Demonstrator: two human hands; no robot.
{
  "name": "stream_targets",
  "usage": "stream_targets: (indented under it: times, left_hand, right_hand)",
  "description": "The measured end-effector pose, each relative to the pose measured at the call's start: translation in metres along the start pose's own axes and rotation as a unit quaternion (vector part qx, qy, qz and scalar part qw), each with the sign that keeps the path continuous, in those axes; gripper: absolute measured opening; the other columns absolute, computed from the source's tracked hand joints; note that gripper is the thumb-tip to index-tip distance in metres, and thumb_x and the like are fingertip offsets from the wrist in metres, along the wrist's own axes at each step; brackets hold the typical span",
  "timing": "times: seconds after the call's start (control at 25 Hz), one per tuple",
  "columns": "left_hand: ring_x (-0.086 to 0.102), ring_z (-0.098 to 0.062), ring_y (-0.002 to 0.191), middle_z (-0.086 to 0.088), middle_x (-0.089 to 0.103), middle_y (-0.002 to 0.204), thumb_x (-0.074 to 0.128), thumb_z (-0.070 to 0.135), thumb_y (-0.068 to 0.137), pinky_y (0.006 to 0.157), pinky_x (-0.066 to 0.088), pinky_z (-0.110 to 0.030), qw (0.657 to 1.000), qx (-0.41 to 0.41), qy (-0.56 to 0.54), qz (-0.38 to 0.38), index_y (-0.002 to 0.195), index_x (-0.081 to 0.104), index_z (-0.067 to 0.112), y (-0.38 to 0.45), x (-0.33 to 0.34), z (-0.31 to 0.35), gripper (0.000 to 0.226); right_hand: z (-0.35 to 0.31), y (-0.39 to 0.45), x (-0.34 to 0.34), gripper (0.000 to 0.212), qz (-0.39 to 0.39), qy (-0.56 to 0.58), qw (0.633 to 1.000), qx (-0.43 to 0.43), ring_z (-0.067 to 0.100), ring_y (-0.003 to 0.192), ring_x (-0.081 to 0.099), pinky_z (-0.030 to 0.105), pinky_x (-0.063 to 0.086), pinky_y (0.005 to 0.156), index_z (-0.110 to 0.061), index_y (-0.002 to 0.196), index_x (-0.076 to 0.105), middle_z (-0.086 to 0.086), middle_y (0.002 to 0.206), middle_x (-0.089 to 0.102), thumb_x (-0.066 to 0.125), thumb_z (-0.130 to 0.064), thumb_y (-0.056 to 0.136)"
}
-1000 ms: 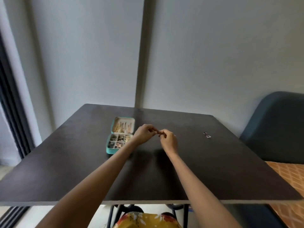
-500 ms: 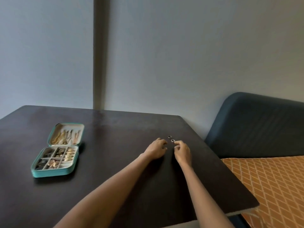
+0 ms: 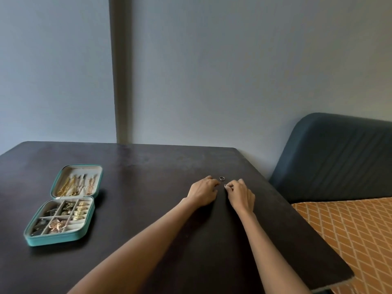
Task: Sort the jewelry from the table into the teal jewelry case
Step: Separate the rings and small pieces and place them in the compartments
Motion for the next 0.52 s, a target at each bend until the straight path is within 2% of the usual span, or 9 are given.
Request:
stream_targets:
  times: [0.08, 0.12, 0.2, 0.28, 0.4, 0.52]
  left_hand:
    - [0.053, -0.023, 0.117, -0.004, 0.055, 0.124, 0.046, 0.014, 0.090, 0.092, 0.044, -0.036, 0.999, -0.005, -0.043, 0.011, 0.127, 0.056, 0.018, -0.002, -0.004, 0.000, 0.039]
    - [0.054, -0.023, 0.116, -0.003, 0.058, 0.123, 0.048, 0.013, 0.090, 0.092, 0.044, -0.035, 0.997, -0.007, -0.070, 0.024, 0.125, 0.058, 0.018, -0.004, -0.005, -0.001, 0.037]
    - [0.059, -0.021, 0.107, -0.001, 0.066, 0.116, 0.055, 0.015, 0.089, 0.089, 0.047, -0.034, 0.990, -0.021, -0.128, 0.063, 0.114, 0.066, 0.019, -0.010, -0.011, -0.004, 0.028]
    - [0.065, -0.020, 0.091, 0.000, 0.071, 0.104, 0.063, 0.020, 0.086, 0.081, 0.051, -0.033, 0.982, -0.031, -0.157, 0.095, 0.100, 0.072, 0.019, -0.018, -0.018, -0.009, 0.017]
    - [0.066, -0.019, 0.078, -0.001, 0.073, 0.089, 0.069, 0.025, 0.082, 0.072, 0.052, -0.032, 0.982, -0.030, -0.153, 0.109, 0.087, 0.074, 0.018, -0.034, -0.027, -0.017, 0.010]
    - [0.065, -0.012, 0.074, 0.002, 0.073, 0.082, 0.069, 0.028, 0.081, 0.071, 0.054, -0.031, 0.969, -0.043, -0.198, 0.139, 0.082, 0.074, 0.019, -0.052, -0.038, -0.029, 0.011]
  right_hand:
    - [-0.001, 0.001, 0.006, 0.021, -0.040, 0.075, 0.996, -0.023, 0.024, 0.100, 0.060, 0.032, 0.041, 0.075, -0.021, 0.104, 0.062, 0.000, 0.109, 0.053, 0.049, -0.035, 0.095]
    - [-0.001, 0.001, 0.009, 0.019, -0.051, 0.148, 0.987, -0.030, 0.022, 0.100, 0.059, 0.030, 0.040, 0.075, -0.019, 0.104, 0.062, 0.000, 0.107, 0.052, 0.050, -0.032, 0.096]
    - [-0.005, -0.005, 0.009, 0.015, -0.073, 0.307, 0.949, -0.026, 0.018, 0.095, 0.058, 0.026, 0.040, 0.076, -0.016, 0.099, 0.063, 0.000, 0.099, 0.053, 0.051, -0.025, 0.096]
    - [-0.014, -0.018, 0.004, 0.014, -0.118, 0.408, 0.905, -0.013, 0.012, 0.086, 0.057, 0.022, 0.041, 0.075, -0.014, 0.094, 0.062, -0.001, 0.090, 0.059, 0.051, -0.020, 0.096]
    - [-0.028, -0.036, -0.002, 0.014, -0.167, 0.502, 0.848, 0.003, 0.010, 0.080, 0.060, 0.023, 0.049, 0.071, -0.010, 0.095, 0.062, 0.000, 0.086, 0.065, 0.051, -0.018, 0.096]
    - [-0.049, -0.051, -0.007, 0.009, -0.158, 0.577, 0.801, 0.008, 0.012, 0.076, 0.061, 0.025, 0.052, 0.071, -0.009, 0.096, 0.064, 0.004, 0.086, 0.066, 0.055, -0.012, 0.093]
Point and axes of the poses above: each hand's wrist, its own y-axis towards the middle knuckle, its own x-axis out of the palm, z = x × y, the point moved 3 cm from there along y, towards the middle knuckle
